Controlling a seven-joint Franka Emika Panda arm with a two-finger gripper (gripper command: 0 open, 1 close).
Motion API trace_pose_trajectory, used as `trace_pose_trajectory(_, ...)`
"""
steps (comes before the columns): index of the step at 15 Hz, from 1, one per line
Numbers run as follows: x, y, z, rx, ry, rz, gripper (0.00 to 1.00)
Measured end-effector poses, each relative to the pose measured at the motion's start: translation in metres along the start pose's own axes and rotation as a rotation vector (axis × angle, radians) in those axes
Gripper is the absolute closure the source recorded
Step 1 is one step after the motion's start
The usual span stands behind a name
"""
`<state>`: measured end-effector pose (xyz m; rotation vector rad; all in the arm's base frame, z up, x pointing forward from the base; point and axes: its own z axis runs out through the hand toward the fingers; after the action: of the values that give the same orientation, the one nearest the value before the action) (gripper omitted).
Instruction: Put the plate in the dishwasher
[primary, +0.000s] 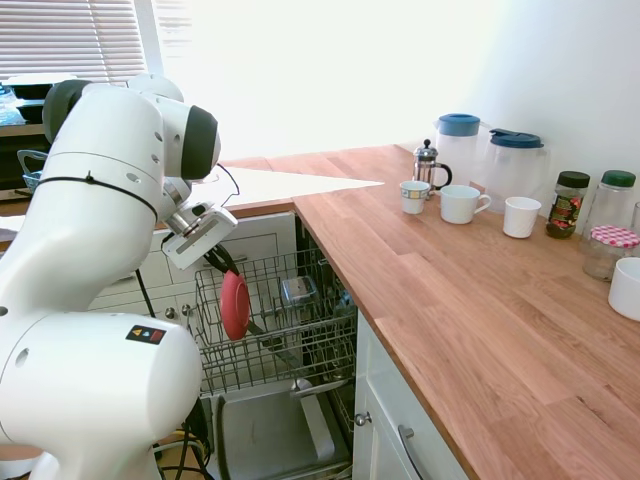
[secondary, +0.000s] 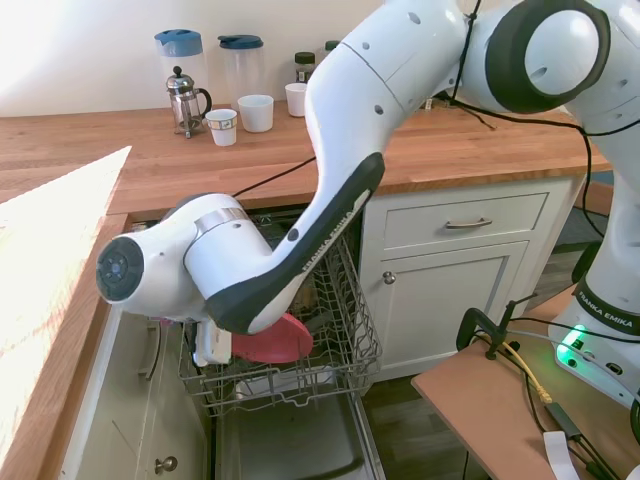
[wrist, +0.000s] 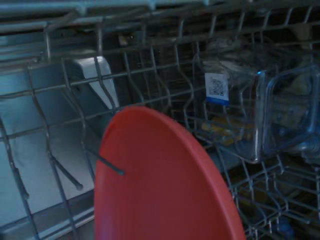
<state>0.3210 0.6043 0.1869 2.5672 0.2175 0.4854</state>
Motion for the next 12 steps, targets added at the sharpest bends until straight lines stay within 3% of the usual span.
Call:
trace_pose_trajectory(1, 0.003, -0.002, 0.001, 0.000, -0.039, -0.002, 0.00)
trace_pose_trajectory(7, 0.038, 0.003, 0.006, -0.036, -0.355, -0.001, 0.00)
trace_pose_trajectory(12, 0.058, 0.001, -0.016, 0.000, -0.409, 0.041, 0.00)
